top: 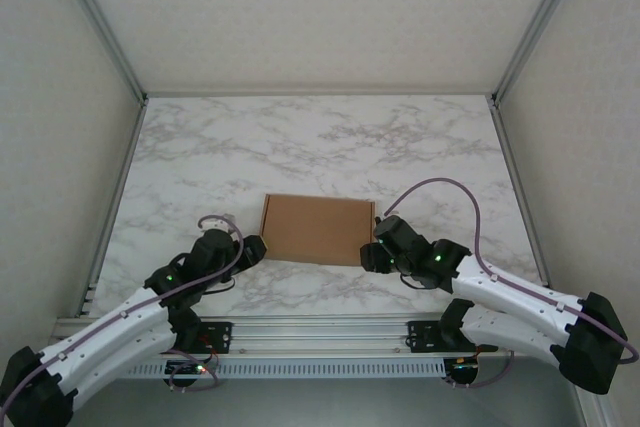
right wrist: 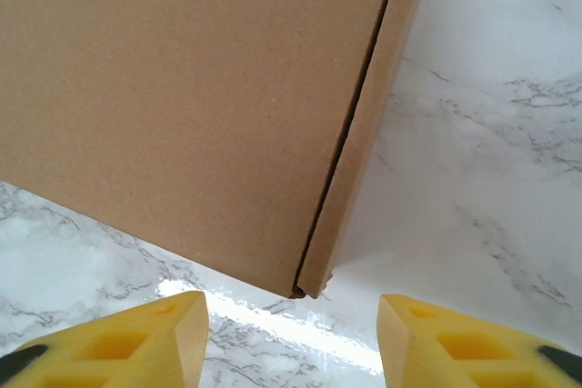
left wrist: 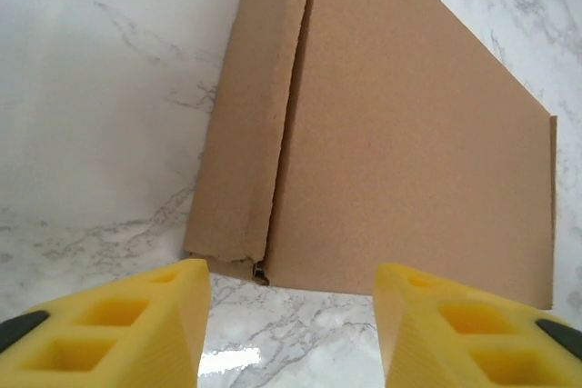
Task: Fold the paper box
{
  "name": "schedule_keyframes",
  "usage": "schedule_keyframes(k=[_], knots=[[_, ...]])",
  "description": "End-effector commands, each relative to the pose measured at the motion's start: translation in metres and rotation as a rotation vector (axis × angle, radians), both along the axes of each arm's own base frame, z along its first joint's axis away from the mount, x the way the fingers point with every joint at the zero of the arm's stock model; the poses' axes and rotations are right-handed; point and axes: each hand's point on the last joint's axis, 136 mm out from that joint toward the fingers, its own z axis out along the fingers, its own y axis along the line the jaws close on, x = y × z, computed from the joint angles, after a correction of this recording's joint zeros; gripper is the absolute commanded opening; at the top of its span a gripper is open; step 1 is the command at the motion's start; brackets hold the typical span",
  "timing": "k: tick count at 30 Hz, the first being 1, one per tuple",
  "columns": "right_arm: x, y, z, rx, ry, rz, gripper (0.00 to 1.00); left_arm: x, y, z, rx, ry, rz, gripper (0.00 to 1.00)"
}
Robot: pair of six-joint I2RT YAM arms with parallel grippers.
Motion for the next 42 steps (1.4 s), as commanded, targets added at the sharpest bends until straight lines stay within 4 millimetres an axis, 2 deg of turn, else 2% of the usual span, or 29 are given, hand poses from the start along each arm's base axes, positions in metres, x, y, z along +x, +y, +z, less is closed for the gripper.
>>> schedule_keyframes(k=[1,5,8,10,15,18,23,27,29,33,36,38,39,40,42], knots=[[0.007,-0.005,0.002,-0.023,0.016,-0.047,0.53,0.021,-0.005,0.030,0.040,-0.106,0.001,0.53],[0.021,-0.004,-0.012,-0.049,0.098,-0.096,0.52,0.042,-0.008,0.024,0.092,-0.132,0.021,0.55],[0.033,-0.001,-0.023,-0.059,0.135,-0.117,0.51,0.052,-0.006,0.007,0.134,-0.126,0.053,0.55],[0.041,0.004,-0.028,-0.025,0.155,-0.121,0.49,0.056,-0.007,0.000,0.144,-0.134,0.062,0.53],[0.065,-0.001,-0.045,-0.036,0.196,-0.150,0.38,0.068,-0.017,-0.009,0.153,-0.136,0.041,0.47],[0.079,-0.004,-0.052,-0.063,0.205,-0.151,0.37,0.073,-0.019,-0.015,0.163,-0.133,0.043,0.45],[0.099,-0.007,-0.060,-0.063,0.226,-0.174,0.37,0.085,-0.020,-0.021,0.195,-0.130,0.055,0.46],[0.105,-0.006,-0.058,-0.051,0.229,-0.183,0.37,0.097,-0.019,-0.016,0.240,-0.145,0.068,0.49],[0.106,-0.004,-0.054,-0.042,0.216,-0.180,0.37,0.102,-0.013,-0.011,0.265,-0.162,0.100,0.53],[0.111,-0.004,-0.046,-0.032,0.187,-0.179,0.41,0.112,-0.017,-0.003,0.289,-0.174,0.093,0.57],[0.116,-0.006,-0.030,-0.023,0.145,-0.188,0.50,0.116,-0.019,0.011,0.277,-0.209,0.095,0.71],[0.120,-0.008,-0.008,-0.010,0.083,-0.191,0.65,0.119,-0.015,0.035,0.282,-0.266,0.118,0.83],[0.122,-0.011,0.005,-0.008,0.048,-0.191,0.73,0.120,-0.013,0.049,0.286,-0.295,0.123,0.94],[0.125,-0.011,0.024,0.007,-0.004,-0.183,0.81,0.121,-0.011,0.066,0.293,-0.334,0.131,1.00],[0.127,-0.010,0.069,0.061,-0.116,-0.156,0.98,0.122,-0.005,0.103,0.308,-0.421,0.141,1.00]])
